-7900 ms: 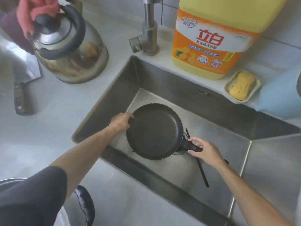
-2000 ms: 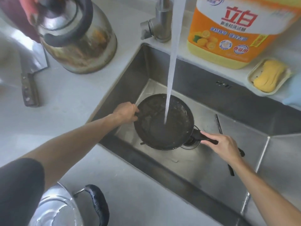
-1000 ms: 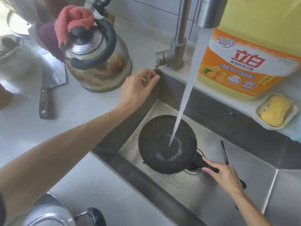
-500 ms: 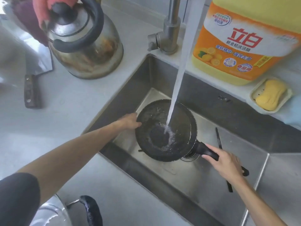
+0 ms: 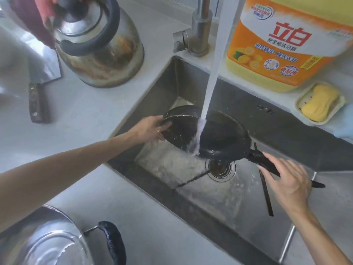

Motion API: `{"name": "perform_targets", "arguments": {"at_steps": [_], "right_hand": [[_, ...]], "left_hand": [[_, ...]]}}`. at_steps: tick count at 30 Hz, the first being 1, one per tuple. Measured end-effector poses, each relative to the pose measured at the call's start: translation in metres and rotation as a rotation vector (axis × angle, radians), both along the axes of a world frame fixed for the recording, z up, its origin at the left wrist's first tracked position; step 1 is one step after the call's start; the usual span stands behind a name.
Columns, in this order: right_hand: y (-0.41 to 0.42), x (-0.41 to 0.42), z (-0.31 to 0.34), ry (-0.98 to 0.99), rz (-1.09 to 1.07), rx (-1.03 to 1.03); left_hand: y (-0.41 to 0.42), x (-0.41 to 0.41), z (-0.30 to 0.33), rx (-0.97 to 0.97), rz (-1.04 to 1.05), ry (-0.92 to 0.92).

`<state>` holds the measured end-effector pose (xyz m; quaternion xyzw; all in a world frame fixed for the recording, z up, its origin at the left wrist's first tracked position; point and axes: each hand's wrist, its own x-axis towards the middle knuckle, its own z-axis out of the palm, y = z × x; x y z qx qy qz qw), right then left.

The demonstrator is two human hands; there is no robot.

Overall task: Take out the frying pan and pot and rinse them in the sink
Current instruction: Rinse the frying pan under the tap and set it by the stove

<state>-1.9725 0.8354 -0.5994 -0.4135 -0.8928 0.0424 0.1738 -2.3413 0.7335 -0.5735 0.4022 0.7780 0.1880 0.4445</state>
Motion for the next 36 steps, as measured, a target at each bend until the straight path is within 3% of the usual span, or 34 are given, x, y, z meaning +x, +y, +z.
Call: {"name": "perform_targets", "arguments": {"at_steps": [3,6,10,15,19,22,25,28,33,36], "right_hand": [[-0.004,0.006,0.005,0.016,-0.055,-0.075],[-0.007,0.004,0.005,0.085,-0.149,-0.264],[-0.009,-0.004,-0.009,0.057,-0.159,-0.586],[-0.007,-0.017,-0.035,0.294,-0.172,-1.096],[-0.011,-0.033,-0.05,0.239,-0.087,-1.258],[-0.009,-0.042,-0.049,0.238,-0.052,-1.355],[0.001,-0.044,-0.038,0.239,-0.049,-1.319],[0.017,-0.042,-0.018,0.208,-0.043,-1.137],[0.038,-0.033,0.025,0.2,-0.122,-0.752],[0.039,-0.025,0.036,0.206,-0.153,-0.631]], "left_hand": [[-0.006,-0.001,0.004,0.026,-0.054,-0.147],[-0.01,-0.001,0.003,0.102,-0.121,-0.123],[-0.006,0.004,0.015,0.213,-0.145,0.123],[-0.002,0.006,0.05,0.339,-0.187,0.293],[-0.004,0.006,0.085,0.4,-0.239,0.669],[-0.006,0.003,0.099,0.335,-0.312,0.784],[-0.017,-0.004,0.095,0.203,-0.26,0.677],[-0.027,-0.004,0.08,0.147,-0.171,0.551],[-0.031,0.001,0.043,0.164,-0.084,0.474],[-0.023,0.006,0.034,0.217,-0.058,0.231]]}}
